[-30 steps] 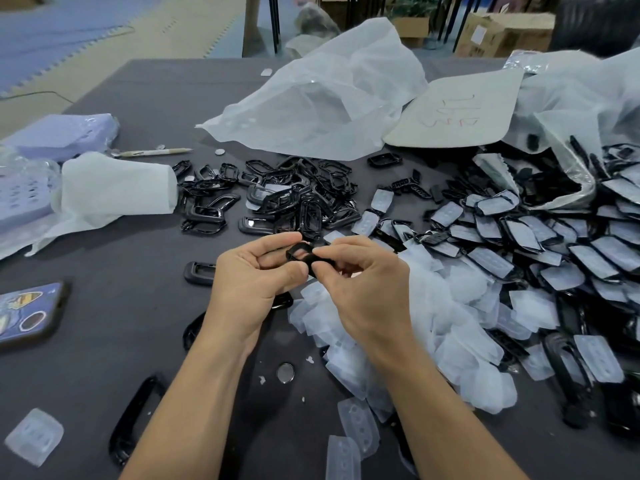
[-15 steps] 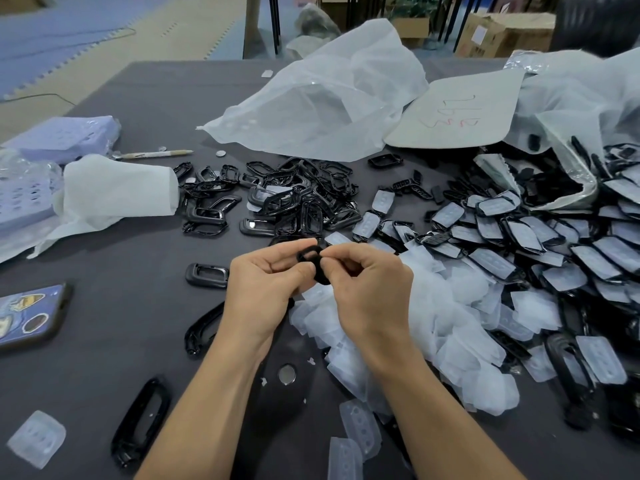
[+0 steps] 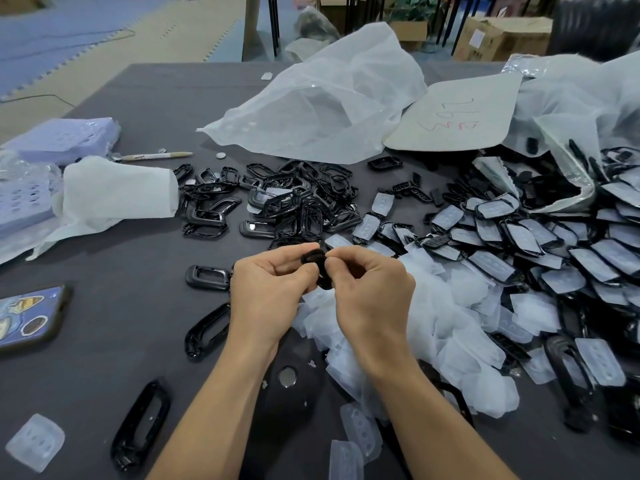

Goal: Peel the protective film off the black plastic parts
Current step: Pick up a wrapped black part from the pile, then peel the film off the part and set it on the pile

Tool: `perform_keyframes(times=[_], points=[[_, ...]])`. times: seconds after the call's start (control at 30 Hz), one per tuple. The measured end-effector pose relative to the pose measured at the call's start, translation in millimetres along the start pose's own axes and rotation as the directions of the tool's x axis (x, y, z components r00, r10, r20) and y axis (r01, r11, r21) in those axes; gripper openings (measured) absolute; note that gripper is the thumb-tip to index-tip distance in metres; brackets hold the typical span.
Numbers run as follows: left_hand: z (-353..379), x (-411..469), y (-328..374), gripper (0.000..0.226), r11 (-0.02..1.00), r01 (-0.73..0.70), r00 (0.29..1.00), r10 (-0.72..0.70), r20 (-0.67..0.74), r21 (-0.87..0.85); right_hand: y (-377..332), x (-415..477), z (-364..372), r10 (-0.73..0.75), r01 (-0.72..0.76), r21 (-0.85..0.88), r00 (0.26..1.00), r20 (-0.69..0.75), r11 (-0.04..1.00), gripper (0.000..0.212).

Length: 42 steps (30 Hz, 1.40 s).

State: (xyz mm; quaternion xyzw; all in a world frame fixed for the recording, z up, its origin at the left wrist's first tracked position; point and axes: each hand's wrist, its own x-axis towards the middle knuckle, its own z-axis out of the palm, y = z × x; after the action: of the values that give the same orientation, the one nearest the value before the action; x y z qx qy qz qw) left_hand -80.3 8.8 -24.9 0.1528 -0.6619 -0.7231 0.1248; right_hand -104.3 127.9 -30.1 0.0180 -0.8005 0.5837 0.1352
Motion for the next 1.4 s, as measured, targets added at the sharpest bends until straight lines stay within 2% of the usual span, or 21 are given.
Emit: perform_keyframes(times=[0.2, 0.43, 0.57, 0.63, 0.7, 0.77, 0.87, 0.97, 1.07, 1.13, 1.3, 1.4], points=[[-3, -1, -1, 0.029, 1.0, -0.009, 1.0, 0.01, -0.008, 0.008, 1, 4, -2, 0.002, -0.002, -0.01, 1.0, 0.025, 1.0, 0.014], [0, -3, -2, 0.03, 0.998, -0.018, 0.999, 0.02, -0.036, 0.054, -1, 1, -1, -0.078, 0.078, -0.051, 0.997, 0.003, 0.996, 0.011], [2, -3, 0, 0.027, 1.0, -0.004, 0.999, 0.004, -0.045, 0.007, 1, 3, -1, -0.065, 0.065, -0.051, 0.998, 0.012, 0.997, 0.011], [2, -4, 1, 0.034, 1.0, 0.003, 0.999, -0.005, -0.052, -0.027, 0, 2, -2, -0.057, 0.057, -0.027, 0.998, 0.0, 0.998, 0.01], [0, -4, 5, 0.037, 0.992, 0.04, 0.998, -0.044, -0.037, -0.116, -3, 2, -4, -0.055, 0.055, -0.016, 0.998, -0.019, 0.998, 0.009], [-2, -4, 10, 0.033, 0.954, 0.119, 0.993, -0.121, 0.01, -0.276, -5, 5, -7, -0.016, 0.013, 0.044, 0.998, 0.058, 0.999, 0.006], [-4, -2, 12, 0.026, 0.889, 0.182, 0.983, -0.164, 0.08, -0.421, -7, 10, -14, 0.003, -0.042, 0.136, 0.962, 0.274, 0.99, 0.032], [-2, -4, 10, 0.029, 0.948, 0.095, 0.995, -0.079, 0.062, -0.304, -6, 14, -18, 0.023, -0.1, 0.229, 0.948, 0.316, 0.968, 0.03], [1, -6, 8, 0.029, 0.995, -0.041, 0.999, 0.038, -0.031, -0.086, -3, 14, -18, 0.054, -0.128, 0.259, 0.96, 0.274, 0.957, 0.017], [-1, -6, 8, 0.026, 0.997, -0.075, 0.996, 0.075, -0.055, 0.011, -3, 14, -17, 0.053, -0.12, 0.266, 0.967, 0.248, 0.956, 0.014], [1, -5, 9, 0.034, 0.999, 0.005, 0.992, -0.01, -0.123, -0.046, -3, 12, -15, 0.006, -0.055, 0.174, 0.963, 0.269, 0.983, 0.015], [1, -4, 9, 0.038, 0.998, -0.037, 0.978, 0.026, -0.206, -0.052, -2, 13, -14, 0.031, -0.076, 0.125, 0.944, 0.327, 0.989, 0.015]])
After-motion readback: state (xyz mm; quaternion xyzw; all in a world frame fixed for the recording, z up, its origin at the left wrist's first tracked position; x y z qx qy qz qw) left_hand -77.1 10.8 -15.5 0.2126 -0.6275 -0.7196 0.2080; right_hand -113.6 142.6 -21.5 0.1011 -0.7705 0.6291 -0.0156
